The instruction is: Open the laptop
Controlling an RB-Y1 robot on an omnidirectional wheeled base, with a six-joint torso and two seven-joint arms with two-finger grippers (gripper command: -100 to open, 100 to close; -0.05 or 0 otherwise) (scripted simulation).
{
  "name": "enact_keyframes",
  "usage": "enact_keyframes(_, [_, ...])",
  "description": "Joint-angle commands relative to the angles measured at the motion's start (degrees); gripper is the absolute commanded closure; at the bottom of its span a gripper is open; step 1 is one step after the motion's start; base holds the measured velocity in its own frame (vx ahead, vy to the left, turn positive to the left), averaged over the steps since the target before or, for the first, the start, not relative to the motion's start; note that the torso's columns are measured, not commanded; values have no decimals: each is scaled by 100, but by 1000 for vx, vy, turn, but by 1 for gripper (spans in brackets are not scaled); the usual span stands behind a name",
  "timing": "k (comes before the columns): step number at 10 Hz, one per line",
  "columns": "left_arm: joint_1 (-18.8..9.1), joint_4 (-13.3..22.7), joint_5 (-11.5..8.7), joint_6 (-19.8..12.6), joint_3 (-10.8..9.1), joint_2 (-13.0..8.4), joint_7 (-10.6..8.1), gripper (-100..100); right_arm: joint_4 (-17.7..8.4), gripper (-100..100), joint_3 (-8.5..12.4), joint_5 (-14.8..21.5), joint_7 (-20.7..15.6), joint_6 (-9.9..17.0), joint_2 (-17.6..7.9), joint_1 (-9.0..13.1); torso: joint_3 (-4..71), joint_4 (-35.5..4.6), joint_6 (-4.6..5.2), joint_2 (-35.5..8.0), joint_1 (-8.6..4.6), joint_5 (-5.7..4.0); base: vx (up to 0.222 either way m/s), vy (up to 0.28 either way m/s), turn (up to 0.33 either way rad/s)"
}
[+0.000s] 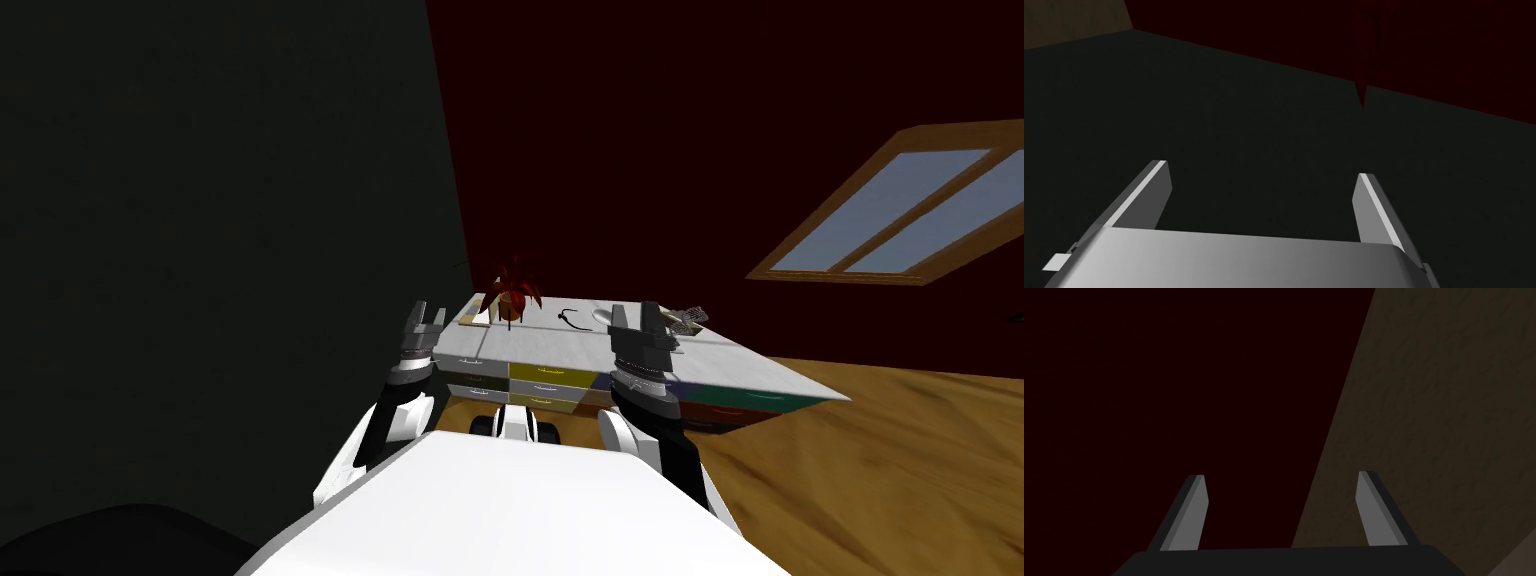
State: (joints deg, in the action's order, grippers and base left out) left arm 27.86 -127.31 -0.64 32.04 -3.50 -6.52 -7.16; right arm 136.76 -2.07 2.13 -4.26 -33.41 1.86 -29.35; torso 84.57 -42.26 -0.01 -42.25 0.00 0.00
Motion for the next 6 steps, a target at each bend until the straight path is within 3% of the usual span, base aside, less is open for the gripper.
enact_keyframes(1, [-211, 134, -49, -376, -146, -141, -102, -100, 0, 0, 0, 0, 0, 0, 0, 0, 0, -2, 0, -2, -1, 0, 5, 0, -99])
enact_keyframes(6, [-666, 468, -145, -1068, -437, -218, -296, -100, 0, 0, 0, 0, 0, 0, 0, 0, -3, -4, 0, -8, -5, -1, -8, -13, -91])
